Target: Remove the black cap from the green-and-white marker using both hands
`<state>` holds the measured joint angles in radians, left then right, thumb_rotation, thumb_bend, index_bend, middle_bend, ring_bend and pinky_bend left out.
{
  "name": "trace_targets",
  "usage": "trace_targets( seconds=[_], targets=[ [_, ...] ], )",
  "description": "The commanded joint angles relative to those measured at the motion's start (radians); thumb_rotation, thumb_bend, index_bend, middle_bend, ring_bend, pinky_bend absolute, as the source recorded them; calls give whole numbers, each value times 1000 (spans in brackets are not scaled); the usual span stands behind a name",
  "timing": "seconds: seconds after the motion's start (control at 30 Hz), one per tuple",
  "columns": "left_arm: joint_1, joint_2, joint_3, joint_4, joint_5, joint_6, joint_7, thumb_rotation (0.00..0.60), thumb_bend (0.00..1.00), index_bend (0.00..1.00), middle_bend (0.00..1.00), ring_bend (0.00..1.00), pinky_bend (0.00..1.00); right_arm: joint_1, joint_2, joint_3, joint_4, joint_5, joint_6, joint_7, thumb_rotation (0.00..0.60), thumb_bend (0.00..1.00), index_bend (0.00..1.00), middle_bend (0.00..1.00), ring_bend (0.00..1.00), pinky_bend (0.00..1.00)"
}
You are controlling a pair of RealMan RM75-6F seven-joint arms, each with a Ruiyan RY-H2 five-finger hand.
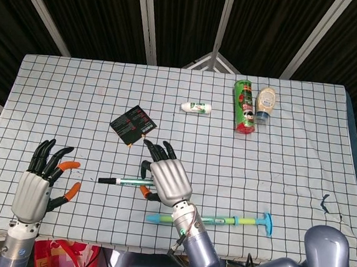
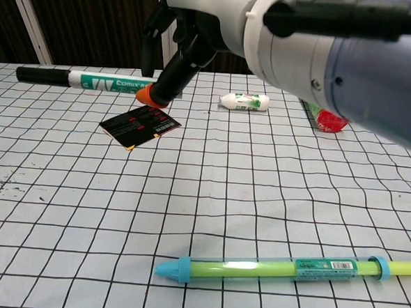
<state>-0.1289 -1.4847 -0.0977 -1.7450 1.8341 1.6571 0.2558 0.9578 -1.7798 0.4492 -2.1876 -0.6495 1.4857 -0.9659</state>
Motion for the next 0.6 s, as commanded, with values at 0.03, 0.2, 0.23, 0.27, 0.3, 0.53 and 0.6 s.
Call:
trace_targets(
  seconds=[0.03,0.2,0.23,0.27,0.3,0.53,0.6],
  targets=[
    [-8,-15,-5,13,-3,0,-1,600,363,420,207,0,4,4,-1,-9,-6,-2,5,8,600,379,707,91,135,11],
    [-23,-42,-12,25,0,-5,10,600,363,444,221,0,4,13,-2,-23,-17,-9,8,20,600,379,708,91,135,11],
    [-26,-46,-12,26,2,-8,13,600,363,445,222,0,4,15,-2,-24,-19,-10,9,21,600,378,708,91,135,11],
    [-30,-51,-11,28,4,-11,17,600,363,446,223,0,4,17,-3,-25,-20,-10,10,22,600,379,708,91,135,11],
    [-32,-56,-10,29,6,-14,22,600,363,446,224,0,4,19,-3,-25,-21,-10,12,23,600,379,708,91,135,11],
    [-43,-74,11,32,21,-29,40,600,363,447,218,0,4,25,1,-24,-24,1,24,34,600,379,710,91,135,11],
    [-43,-75,17,33,28,-27,42,600,363,447,215,0,4,24,5,-22,-21,4,26,40,600,379,711,91,135,11]
  ],
)
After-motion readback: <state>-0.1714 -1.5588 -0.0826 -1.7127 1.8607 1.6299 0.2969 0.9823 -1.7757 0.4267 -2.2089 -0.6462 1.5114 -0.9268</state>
